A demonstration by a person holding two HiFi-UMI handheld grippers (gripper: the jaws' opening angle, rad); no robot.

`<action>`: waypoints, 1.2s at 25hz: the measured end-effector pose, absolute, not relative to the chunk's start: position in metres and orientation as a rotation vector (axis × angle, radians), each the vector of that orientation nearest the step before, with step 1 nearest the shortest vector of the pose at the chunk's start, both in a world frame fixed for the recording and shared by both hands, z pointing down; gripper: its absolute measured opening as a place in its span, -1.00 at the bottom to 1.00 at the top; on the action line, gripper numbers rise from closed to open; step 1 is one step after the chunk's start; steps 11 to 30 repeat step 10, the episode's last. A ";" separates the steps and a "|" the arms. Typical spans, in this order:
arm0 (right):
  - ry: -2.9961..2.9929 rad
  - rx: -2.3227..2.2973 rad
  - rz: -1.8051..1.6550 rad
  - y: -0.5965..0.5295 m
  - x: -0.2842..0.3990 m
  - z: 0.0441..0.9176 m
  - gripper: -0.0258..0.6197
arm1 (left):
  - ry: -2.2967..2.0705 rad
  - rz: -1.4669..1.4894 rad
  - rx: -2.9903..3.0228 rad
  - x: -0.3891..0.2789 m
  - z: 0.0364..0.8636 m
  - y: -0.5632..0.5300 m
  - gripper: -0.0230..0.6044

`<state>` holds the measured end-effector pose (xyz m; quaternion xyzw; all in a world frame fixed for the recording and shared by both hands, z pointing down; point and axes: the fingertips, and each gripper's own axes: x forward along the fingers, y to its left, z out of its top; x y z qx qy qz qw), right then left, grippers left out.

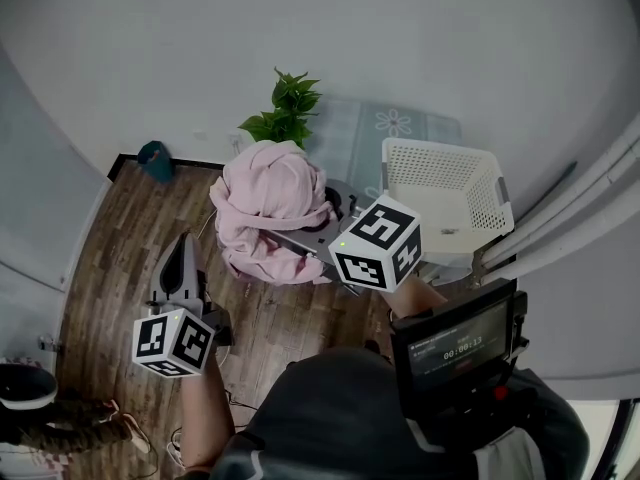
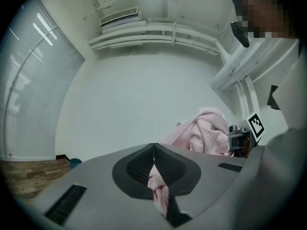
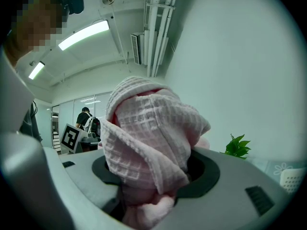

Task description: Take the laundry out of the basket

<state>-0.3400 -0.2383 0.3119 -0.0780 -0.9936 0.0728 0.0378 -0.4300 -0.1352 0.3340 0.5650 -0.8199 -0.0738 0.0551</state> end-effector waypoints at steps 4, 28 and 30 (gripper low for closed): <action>-3.051 -0.230 0.226 -0.242 -0.337 0.310 -0.02 | -2.484 -0.206 1.722 -0.426 0.331 -0.138 -0.90; -3.056 -0.231 0.218 -0.240 -0.330 0.309 -0.02 | -2.497 -0.236 1.729 -0.421 0.333 -0.135 -0.90; -3.056 -0.231 0.218 -0.240 -0.330 0.309 -0.02 | -2.497 -0.236 1.729 -0.421 0.333 -0.135 -0.90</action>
